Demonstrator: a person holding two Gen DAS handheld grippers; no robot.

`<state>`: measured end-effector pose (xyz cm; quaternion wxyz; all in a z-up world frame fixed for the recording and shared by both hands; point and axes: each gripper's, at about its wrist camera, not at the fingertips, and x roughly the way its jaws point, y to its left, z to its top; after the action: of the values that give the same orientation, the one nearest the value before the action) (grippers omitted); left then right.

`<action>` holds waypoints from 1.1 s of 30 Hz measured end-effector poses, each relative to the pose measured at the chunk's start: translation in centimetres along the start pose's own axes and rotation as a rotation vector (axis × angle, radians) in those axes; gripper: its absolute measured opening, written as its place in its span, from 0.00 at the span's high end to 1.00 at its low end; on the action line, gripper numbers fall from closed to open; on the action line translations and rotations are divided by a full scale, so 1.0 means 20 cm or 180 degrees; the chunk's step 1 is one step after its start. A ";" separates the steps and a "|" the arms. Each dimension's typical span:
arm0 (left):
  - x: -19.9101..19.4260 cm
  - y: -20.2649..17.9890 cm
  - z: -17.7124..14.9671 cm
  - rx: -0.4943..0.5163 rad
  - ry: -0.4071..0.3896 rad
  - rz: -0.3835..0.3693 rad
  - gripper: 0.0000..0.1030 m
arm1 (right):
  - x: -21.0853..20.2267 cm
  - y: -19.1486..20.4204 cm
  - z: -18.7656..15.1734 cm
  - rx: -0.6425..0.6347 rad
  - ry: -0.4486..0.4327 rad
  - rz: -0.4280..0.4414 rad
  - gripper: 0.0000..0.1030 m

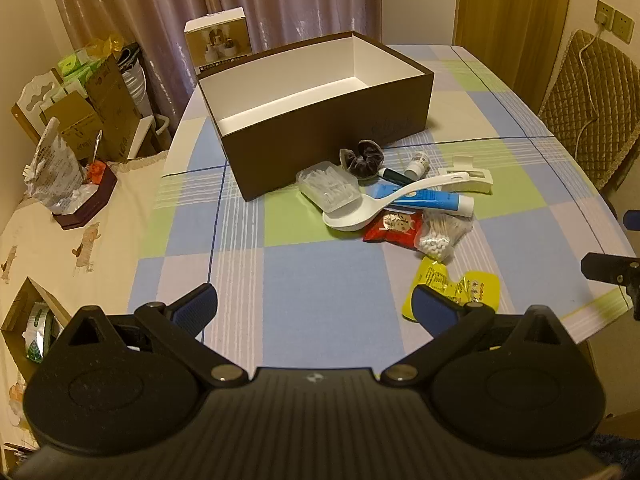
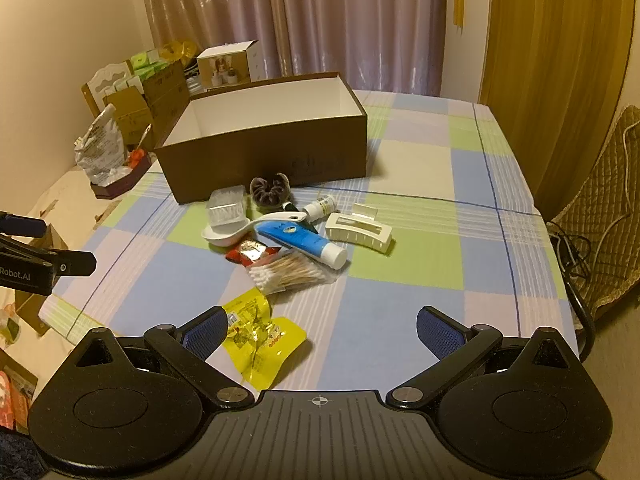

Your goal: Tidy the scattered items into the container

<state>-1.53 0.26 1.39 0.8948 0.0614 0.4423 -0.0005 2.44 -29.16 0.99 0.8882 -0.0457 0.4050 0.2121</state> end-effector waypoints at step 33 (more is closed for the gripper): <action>0.05 0.01 0.00 -0.0052 0.0093 0.0005 0.01 | 0.05 0.01 0.06 -0.0101 0.0006 0.0044 0.00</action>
<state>-0.88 0.46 0.69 0.8887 0.0545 0.4552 0.0048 3.75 -28.39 1.14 0.8855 -0.0573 0.4027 0.2246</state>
